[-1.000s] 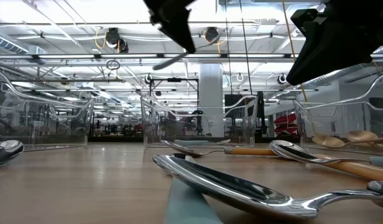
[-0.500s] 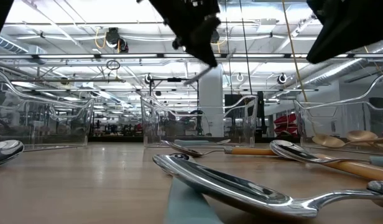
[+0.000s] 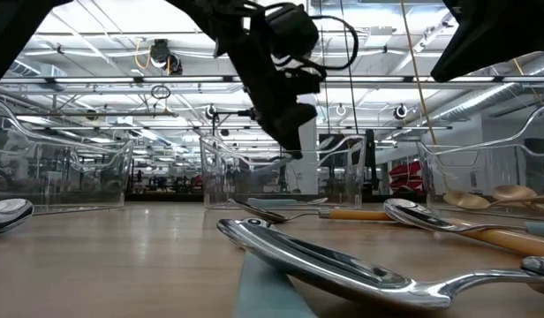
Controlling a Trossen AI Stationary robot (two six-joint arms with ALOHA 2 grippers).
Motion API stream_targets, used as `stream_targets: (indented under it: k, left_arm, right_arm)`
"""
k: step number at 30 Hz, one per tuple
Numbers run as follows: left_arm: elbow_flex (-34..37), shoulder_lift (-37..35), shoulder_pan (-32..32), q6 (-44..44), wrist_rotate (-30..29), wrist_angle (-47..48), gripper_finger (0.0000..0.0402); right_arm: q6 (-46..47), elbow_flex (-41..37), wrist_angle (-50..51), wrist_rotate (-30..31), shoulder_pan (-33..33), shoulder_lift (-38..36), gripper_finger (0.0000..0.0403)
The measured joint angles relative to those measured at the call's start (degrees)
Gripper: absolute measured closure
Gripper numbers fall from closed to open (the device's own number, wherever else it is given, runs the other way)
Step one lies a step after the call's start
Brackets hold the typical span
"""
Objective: Sort silverware by color (type)
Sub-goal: Put the blue spoon into the top transparent bin
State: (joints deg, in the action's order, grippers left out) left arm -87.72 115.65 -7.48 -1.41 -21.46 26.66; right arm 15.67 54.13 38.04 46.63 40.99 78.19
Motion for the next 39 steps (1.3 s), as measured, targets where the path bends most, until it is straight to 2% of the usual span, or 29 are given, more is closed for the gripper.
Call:
stream_targets:
  k: [17, 27, 39]
  left_arm:
    - [0.02, 4.33, -0.43, 1.88, 1.71, -0.71, 0.0391]
    - [0.01, 4.93, -0.44, 2.61, 1.63, -1.05, 0.0360]
    - [0.00, 4.93, -0.55, 6.19, 1.45, 0.72, 0.0355]
  right_arm:
    - [0.12, 0.00, -0.02, -0.04, 0.00, 0.04, 0.0390]
    - [0.16, 0.00, -0.11, -0.13, 0.00, 0.02, 0.0390]
    - [0.17, 0.00, -0.11, -0.15, 0.00, 0.02, 0.0390]
